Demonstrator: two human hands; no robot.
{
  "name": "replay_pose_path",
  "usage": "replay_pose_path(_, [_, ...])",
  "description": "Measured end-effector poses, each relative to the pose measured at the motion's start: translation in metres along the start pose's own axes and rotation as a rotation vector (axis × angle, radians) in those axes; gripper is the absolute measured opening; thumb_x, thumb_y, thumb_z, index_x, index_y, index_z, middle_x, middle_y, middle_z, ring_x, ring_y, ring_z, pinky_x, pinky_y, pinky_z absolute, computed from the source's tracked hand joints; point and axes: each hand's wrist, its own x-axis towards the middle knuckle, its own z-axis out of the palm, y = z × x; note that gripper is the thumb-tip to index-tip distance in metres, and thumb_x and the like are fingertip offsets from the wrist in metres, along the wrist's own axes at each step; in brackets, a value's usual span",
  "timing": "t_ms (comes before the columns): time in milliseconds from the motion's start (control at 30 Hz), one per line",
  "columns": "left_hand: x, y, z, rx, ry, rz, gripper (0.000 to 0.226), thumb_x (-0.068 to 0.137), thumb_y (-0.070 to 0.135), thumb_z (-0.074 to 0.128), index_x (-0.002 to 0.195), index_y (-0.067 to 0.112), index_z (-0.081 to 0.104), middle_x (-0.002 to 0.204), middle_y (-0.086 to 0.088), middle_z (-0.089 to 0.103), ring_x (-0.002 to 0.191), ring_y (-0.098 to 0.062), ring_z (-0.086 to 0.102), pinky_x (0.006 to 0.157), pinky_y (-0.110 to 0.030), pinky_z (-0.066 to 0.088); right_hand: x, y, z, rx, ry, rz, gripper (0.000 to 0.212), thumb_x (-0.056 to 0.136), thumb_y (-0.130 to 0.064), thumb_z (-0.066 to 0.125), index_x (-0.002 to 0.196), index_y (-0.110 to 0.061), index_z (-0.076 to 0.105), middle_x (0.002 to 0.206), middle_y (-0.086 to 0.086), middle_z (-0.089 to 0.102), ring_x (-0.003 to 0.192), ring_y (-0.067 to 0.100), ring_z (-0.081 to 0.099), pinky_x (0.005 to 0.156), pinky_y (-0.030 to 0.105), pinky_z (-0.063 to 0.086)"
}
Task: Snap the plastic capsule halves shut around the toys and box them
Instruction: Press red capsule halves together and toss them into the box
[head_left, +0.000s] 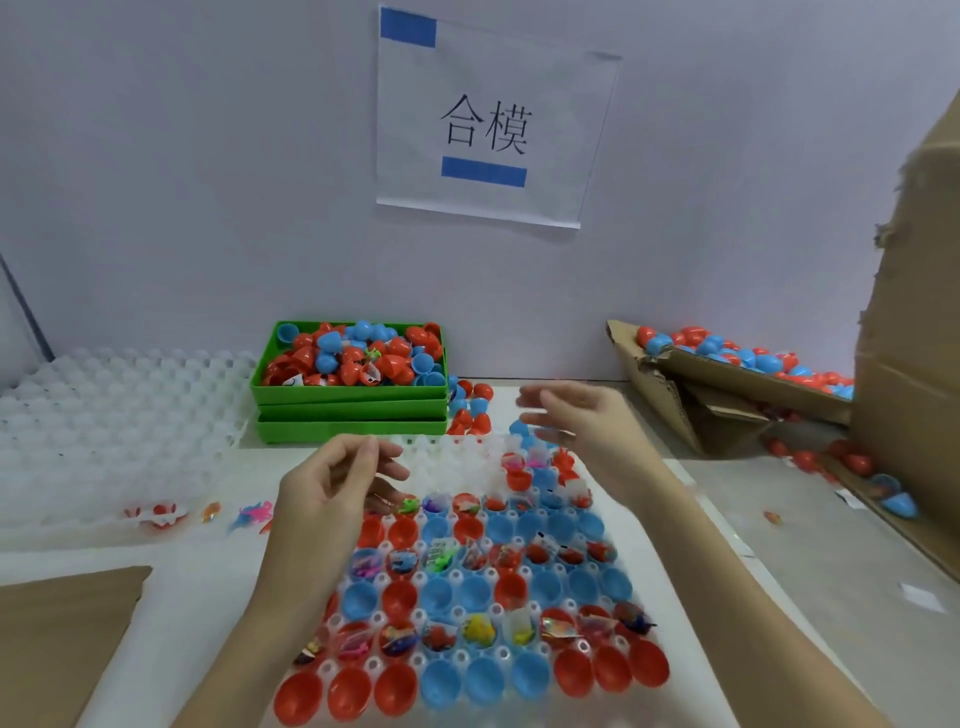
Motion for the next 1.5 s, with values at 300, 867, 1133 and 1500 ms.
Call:
replay_pose_path(300, [0.001, -0.002, -0.001, 0.053, -0.012, 0.017, 0.029, 0.109, 0.021, 0.051, 0.094, 0.015, 0.075, 0.083, -0.001, 0.076, 0.072, -0.017, 0.072, 0.067, -0.022, 0.060, 0.006, 0.022, 0.012, -0.992, -0.150, -0.147, 0.013, 0.099, -0.017, 0.068, 0.104, -0.022, 0.079, 0.086, -0.022, 0.052, 0.078, 0.004, 0.056, 0.058, 0.005, 0.037])
replay_pose_path(867, [-0.003, -0.005, 0.006, 0.301, -0.123, 0.091, 0.023, 0.095, 0.029, 0.073, 0.117, 0.028, 0.069, 0.115, 0.017, 0.070, 0.102, 0.001, 0.069, 0.081, -0.009, 0.055, -0.071, -0.001, 0.046, -0.580, -0.111, -0.408, 0.021, 0.093, -0.016, 0.075, 0.088, -0.035, 0.071, 0.102, -0.017, 0.064, 0.099, 0.003, 0.063, 0.083, 0.011, 0.051])
replay_pose_path(1133, [-0.004, 0.000, 0.004, 0.195, -0.135, 0.127, 0.012, 0.097, 0.018, 0.071, 0.108, 0.020, 0.066, 0.094, 0.009, 0.074, 0.081, -0.013, 0.078, 0.070, -0.023, 0.063, -0.087, 0.005, 0.061, -0.417, -0.289, -0.381, 0.014, 0.100, -0.012, 0.065, 0.104, -0.025, 0.067, 0.099, -0.019, 0.074, 0.096, 0.001, 0.073, 0.083, 0.014, 0.056])
replay_pose_path(1500, [-0.007, 0.002, 0.007, 0.358, -0.186, 0.497, 0.012, 0.099, 0.009, 0.065, 0.107, 0.014, 0.071, 0.112, 0.008, 0.069, 0.108, -0.010, 0.069, 0.087, -0.021, 0.059, -0.101, 0.001, 0.088, 0.031, 0.004, -0.242, 0.022, 0.095, -0.031, 0.070, 0.114, -0.022, 0.074, 0.095, -0.007, 0.078, 0.087, 0.012, 0.075, 0.076, 0.022, 0.059])
